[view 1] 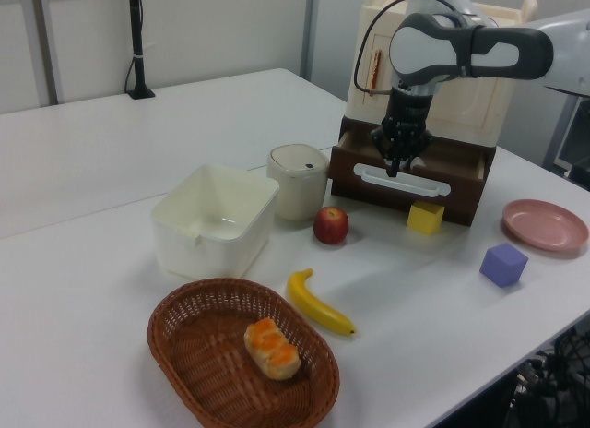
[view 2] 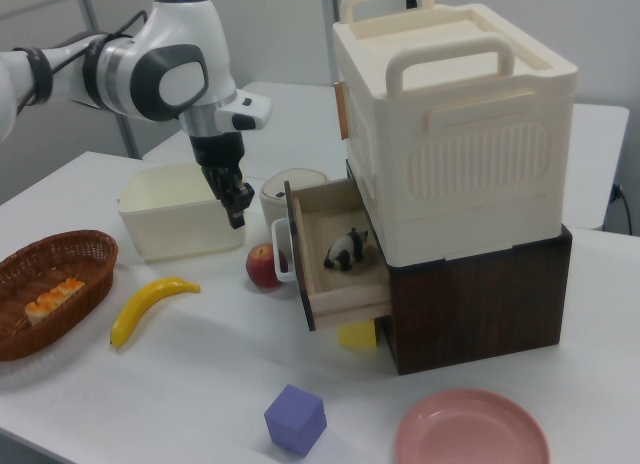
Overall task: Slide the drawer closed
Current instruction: 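Move the gripper over and lower it to the open drawer's front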
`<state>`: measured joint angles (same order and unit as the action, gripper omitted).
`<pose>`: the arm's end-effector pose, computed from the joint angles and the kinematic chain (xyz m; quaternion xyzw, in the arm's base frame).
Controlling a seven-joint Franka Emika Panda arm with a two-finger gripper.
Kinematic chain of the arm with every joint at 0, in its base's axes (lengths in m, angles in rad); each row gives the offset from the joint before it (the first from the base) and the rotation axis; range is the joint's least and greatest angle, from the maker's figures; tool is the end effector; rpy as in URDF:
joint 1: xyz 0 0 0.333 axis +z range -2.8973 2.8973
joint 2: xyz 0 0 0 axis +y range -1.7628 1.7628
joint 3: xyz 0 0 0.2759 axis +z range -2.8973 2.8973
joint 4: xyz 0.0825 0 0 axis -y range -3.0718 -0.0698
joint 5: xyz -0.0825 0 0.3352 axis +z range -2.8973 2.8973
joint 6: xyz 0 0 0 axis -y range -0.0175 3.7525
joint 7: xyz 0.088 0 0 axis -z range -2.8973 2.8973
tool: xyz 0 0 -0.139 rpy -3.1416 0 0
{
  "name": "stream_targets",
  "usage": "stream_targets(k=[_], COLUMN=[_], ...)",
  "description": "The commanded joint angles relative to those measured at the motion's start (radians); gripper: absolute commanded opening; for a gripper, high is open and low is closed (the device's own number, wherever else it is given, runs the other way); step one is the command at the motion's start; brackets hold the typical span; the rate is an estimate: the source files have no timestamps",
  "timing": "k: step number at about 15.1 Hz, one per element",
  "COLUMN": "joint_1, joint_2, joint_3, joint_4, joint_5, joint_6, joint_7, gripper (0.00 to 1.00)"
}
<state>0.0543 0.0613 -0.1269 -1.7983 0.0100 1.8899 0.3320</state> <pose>0.5349 -0.0368 0.4509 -0.9792 0.2022 -0.0152 0.0029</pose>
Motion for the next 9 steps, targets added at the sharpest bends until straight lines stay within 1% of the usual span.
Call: stream_targets(k=[1,5,9], joint_1=[-0.005,-0.022,-0.024], joint_2=[0.034,0.075,0.084], joint_3=[-0.017,-0.017,-0.017], joint_4=[-0.021,-0.021,-0.023], joint_5=[-0.033,-0.068,-0.074], joint_6=[0.07,0.118,0.118], joint_7=[0.027,0.027,0.027], gripper=[0.04,0.04,0.04])
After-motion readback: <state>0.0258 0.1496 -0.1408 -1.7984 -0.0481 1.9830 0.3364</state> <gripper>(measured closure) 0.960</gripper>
